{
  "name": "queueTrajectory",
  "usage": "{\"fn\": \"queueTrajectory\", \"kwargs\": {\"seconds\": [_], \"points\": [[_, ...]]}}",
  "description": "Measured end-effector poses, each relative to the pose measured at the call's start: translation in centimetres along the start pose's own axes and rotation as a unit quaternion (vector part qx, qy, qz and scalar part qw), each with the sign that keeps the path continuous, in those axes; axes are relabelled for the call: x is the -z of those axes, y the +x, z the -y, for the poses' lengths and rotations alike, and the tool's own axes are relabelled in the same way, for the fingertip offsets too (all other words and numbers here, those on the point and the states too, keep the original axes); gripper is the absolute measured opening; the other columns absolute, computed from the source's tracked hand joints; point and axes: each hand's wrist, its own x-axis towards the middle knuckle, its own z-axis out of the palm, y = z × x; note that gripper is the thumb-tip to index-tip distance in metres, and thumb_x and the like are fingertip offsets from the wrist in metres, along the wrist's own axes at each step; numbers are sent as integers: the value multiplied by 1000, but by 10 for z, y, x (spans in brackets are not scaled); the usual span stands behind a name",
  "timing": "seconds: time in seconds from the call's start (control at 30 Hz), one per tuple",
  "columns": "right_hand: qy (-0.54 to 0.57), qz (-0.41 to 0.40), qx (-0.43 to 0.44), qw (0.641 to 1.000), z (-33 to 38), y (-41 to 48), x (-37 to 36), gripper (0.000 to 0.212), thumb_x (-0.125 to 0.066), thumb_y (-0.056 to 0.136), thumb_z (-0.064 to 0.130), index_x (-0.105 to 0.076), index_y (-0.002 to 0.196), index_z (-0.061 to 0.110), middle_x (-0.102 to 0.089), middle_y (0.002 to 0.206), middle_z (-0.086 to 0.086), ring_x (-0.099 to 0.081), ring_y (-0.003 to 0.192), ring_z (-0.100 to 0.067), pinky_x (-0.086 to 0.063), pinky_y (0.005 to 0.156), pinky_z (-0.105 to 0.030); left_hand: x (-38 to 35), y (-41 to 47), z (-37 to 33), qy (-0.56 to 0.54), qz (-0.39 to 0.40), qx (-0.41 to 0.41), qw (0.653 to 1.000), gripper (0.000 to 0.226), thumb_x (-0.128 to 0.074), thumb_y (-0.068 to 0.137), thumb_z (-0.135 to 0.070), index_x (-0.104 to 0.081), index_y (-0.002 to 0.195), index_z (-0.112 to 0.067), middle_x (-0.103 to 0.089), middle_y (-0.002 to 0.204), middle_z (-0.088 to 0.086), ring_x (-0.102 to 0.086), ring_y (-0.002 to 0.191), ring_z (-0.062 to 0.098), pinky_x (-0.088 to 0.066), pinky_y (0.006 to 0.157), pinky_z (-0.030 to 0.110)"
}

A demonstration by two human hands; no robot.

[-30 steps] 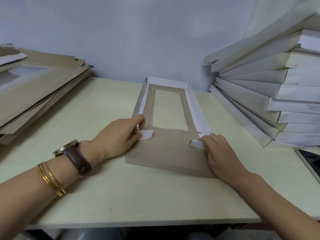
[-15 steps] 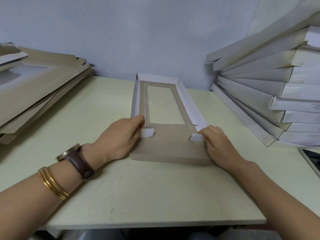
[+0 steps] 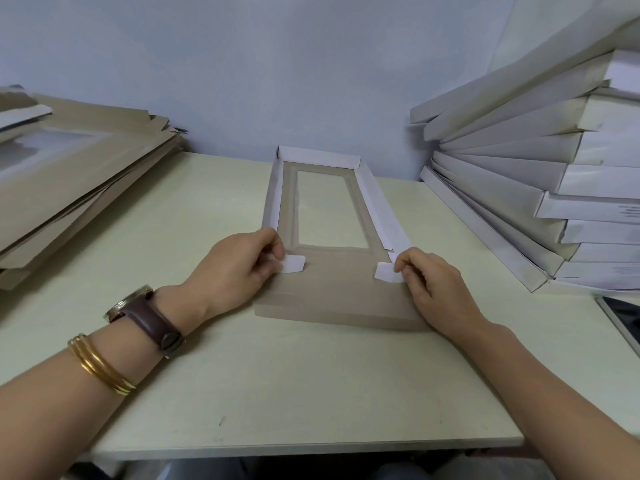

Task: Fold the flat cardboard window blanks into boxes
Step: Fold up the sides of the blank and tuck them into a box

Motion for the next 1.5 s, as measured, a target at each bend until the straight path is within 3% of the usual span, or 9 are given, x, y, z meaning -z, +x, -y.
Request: {"fn": "queueTrajectory", "kwargs": {"seconds": [0.17,0.37,0.5,0.7,0.87,1.07,1.23,1.37,1.5], "points": [[72,43,-46,995,2,-5,4,15,-66,88,26,-53,96,28,-49,80,26,-44,79,1,-31,62,-14,13,-4,-6,-71,63,39,995,43,-80,66,-52,-52,91,-32,-59,86,-6,-51,71,17,-47,71,34],[104,151,-92,979,5,-8,15,77,-68,49,74,-41,114,42,-39,104,22,-37,97,13,-33,71,-12,22,-7,-12,-44,146,31,988,87,-79,36,-69,-45,107,-33,-56,91,0,-52,79,14,-47,71,32],[98,195,-95,971,5,-9,17,87,-73,42,67,-35,118,46,-33,108,23,-34,102,13,-34,75,-11,20,-8,-8,-15,151,21,988,75,-81,48,-49,-41,110,-33,-50,92,-4,-51,83,10,-48,72,32],[93,172,-88,977,1,-9,17,61,-63,57,27,-38,109,48,-43,103,7,-41,96,1,-38,71,-13,12,-7,1,-1,132,22,991,56,-72,65,-26,-41,111,-35,-50,92,-3,-45,88,3,-45,74,29],[105,108,-60,987,-5,-7,13,47,-62,73,0,-47,101,36,-50,87,5,-46,78,-5,-37,65,-14,8,-5,4,-23,89,-6,996,33,-70,82,-21,-49,105,-29,-58,85,1,-47,72,7,-41,64,22],[184,69,-65,978,-8,-4,13,18,-68,85,12,-57,93,25,-57,71,12,-46,61,-4,-37,56,-13,8,-1,5,-48,73,-20,996,10,-62,91,-22,-54,93,-27,-59,79,2,-44,70,5,-34,60,16],[152,48,-49,986,-6,0,17,21,-70,82,0,-63,91,19,-59,92,4,-54,83,-10,-42,71,-20,7,1,6,-39,63,-10,997,21,-59,93,-27,-46,85,-40,-49,69,-2,-39,82,-4,-31,63,12],[137,26,-98,985,-11,3,16,17,-74,82,20,-66,82,34,-54,95,1,-49,86,1,-36,67,-7,6,3,4,-37,43,-18,998,22,-60,93,-25,-45,83,-37,-46,67,-9,-40,77,-4,-31,61,13],[162,-14,-135,978,-12,7,12,21,-77,79,23,-61,80,36,-55,88,6,-50,67,7,-37,58,-6,3,6,4,-60,12,5,998,17,-62,92,-17,-45,95,-21,-42,63,-9,-43,61,0,-32,55,14]]}}
